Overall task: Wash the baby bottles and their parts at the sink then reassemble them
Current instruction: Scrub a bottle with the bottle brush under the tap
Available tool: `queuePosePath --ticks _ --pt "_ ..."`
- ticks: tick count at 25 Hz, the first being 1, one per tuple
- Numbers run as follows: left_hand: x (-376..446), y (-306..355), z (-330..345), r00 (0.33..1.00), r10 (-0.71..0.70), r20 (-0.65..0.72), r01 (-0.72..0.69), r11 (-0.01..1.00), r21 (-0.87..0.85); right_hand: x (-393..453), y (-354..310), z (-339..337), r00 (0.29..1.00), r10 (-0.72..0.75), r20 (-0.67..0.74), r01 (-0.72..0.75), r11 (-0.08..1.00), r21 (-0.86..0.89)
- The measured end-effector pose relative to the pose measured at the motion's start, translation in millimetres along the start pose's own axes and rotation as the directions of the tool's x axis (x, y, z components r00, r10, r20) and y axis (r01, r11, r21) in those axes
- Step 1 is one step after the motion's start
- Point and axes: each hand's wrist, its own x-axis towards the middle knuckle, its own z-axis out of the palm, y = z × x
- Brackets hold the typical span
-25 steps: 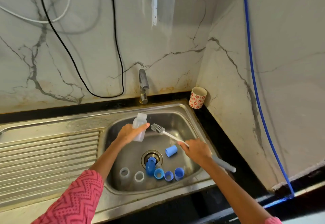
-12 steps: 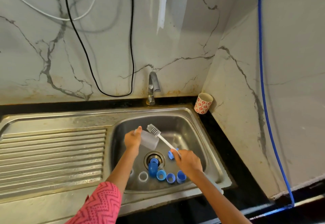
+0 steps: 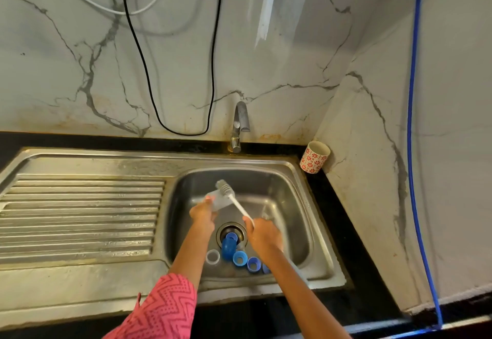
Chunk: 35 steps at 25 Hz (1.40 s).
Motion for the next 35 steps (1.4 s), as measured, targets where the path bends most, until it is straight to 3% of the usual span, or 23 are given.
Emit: queuePosePath --ticks 3,8,12,17,20,23,27,35 --pt "3.9 2.6 -0.7 1.0 0.025 0.011 -0.023 0.993 -0.112 -4.1 -10.1 1.2 0.996 -0.083 0.025 0.084 0.995 -0.044" --pt "0.2 -9.9 4.3 0.985 0.174 0.014 -0.175 0.982 0.071 15.9 17.0 -4.2 1.0 -0.028 -0.006 0.028 0.999 0.042" --pt "13.9 -9.9 -0.8 0.949 0.312 -0.032 -0.304 0.94 0.153 10.5 0.7 6.8 0.984 -0.169 0.058 0.172 0.984 -0.04" --pt "-5.3 3.6 6.8 0.954 0.288 -0.076 -0.282 0.956 0.087 29.5 23.8 -10.8 0.996 -0.086 -0.034 0.087 0.994 0.061" --pt "-10.8 5.6 11.2 0.98 0.17 -0.101 -0.177 0.983 -0.058 19.4 12.7 -9.9 0.984 -0.175 0.027 0.176 0.984 -0.012" --pt "-14.7 4.5 13.8 0.998 0.059 -0.005 -0.059 0.987 -0.15 9.5 7.4 -8.6 0.981 -0.187 0.056 0.19 0.981 -0.046" --pt "-22.8 0.1 20.8 0.993 0.024 0.117 -0.015 0.997 -0.076 15.4 23.4 -15.9 0.997 -0.068 -0.033 0.069 0.996 0.057" --pt "-25.0 -5.0 17.7 0.99 0.019 0.139 -0.003 0.994 -0.113 16.9 21.3 -10.3 0.999 0.002 -0.052 0.01 0.974 0.228"
